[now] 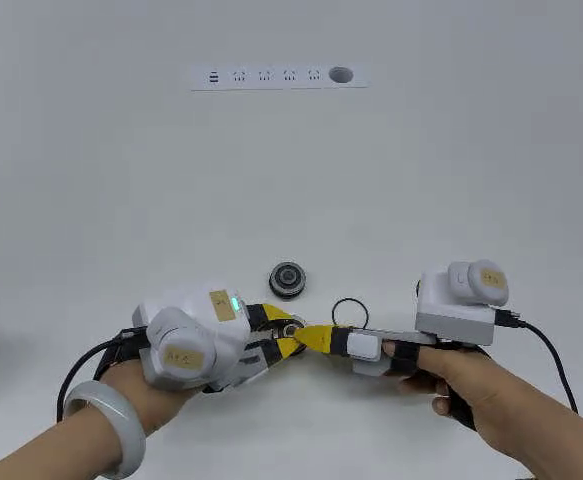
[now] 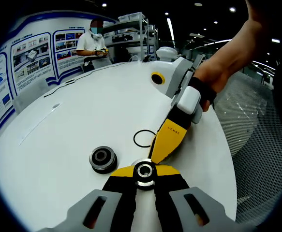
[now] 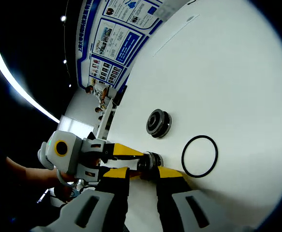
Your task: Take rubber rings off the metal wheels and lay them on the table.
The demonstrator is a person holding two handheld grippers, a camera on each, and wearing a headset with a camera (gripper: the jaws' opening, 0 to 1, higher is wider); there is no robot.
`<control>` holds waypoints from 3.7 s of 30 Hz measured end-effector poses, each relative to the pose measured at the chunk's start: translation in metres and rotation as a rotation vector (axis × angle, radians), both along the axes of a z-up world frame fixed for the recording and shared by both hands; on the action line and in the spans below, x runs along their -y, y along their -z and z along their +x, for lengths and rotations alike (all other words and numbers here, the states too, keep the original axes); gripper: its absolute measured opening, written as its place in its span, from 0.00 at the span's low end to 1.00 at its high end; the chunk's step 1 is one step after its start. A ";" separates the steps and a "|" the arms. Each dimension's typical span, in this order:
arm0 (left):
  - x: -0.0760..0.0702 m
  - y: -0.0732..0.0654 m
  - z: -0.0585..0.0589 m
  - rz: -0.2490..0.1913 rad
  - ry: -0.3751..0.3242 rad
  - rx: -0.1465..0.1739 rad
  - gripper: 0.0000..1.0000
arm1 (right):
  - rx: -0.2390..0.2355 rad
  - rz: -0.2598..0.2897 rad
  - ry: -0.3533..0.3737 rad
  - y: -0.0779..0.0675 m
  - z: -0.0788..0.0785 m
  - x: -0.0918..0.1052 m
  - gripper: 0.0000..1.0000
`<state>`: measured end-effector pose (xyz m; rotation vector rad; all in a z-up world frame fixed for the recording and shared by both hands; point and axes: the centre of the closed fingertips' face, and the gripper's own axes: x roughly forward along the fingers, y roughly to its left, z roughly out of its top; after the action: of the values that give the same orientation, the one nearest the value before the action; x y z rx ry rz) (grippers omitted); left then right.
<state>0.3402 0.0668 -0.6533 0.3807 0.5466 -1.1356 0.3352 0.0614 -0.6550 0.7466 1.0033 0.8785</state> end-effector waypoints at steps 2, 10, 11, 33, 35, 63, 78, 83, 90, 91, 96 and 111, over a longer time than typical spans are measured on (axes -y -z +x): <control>0.000 0.000 0.000 0.000 0.000 0.000 0.13 | 0.003 -0.001 -0.003 -0.001 -0.001 0.001 0.23; 0.000 0.000 0.000 0.001 0.000 0.000 0.13 | 0.022 -0.031 0.001 0.002 0.002 0.006 0.12; 0.000 0.001 0.000 0.000 0.000 0.000 0.13 | 0.019 -0.033 0.004 0.003 0.002 0.007 0.10; 0.000 0.001 0.000 0.006 0.004 -0.007 0.13 | 0.055 -0.081 -0.008 0.001 0.004 0.004 0.02; 0.000 0.001 0.000 0.006 0.004 -0.007 0.13 | 0.055 -0.078 -0.007 0.001 0.004 0.003 0.02; 0.001 0.001 0.000 0.013 0.023 0.002 0.13 | 0.070 -0.039 -0.024 -0.009 0.001 -0.001 0.02; -0.006 -0.007 0.001 -0.027 0.005 0.023 0.24 | 0.061 -0.059 -0.011 -0.004 0.003 0.002 0.02; -0.009 -0.007 -0.001 -0.022 0.007 0.024 0.29 | 0.064 -0.058 -0.011 -0.005 0.003 0.002 0.02; -0.019 -0.005 0.001 -0.016 -0.021 0.025 0.42 | 0.068 -0.049 -0.018 -0.010 0.000 -0.001 0.02; -0.021 -0.005 0.001 -0.018 -0.024 0.027 0.45 | 0.069 -0.048 -0.018 -0.011 0.000 -0.001 0.02; -0.028 -0.005 0.000 -0.020 -0.038 0.029 0.48 | 0.072 -0.039 -0.024 -0.015 -0.004 -0.004 0.02; -0.042 -0.005 -0.001 -0.039 -0.085 0.027 0.57 | 0.099 -0.006 0.008 -0.036 -0.006 0.005 0.02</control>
<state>0.3387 0.1092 -0.6485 0.3359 0.5117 -1.0561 0.3292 0.0559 -0.6191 0.6946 0.9141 0.8962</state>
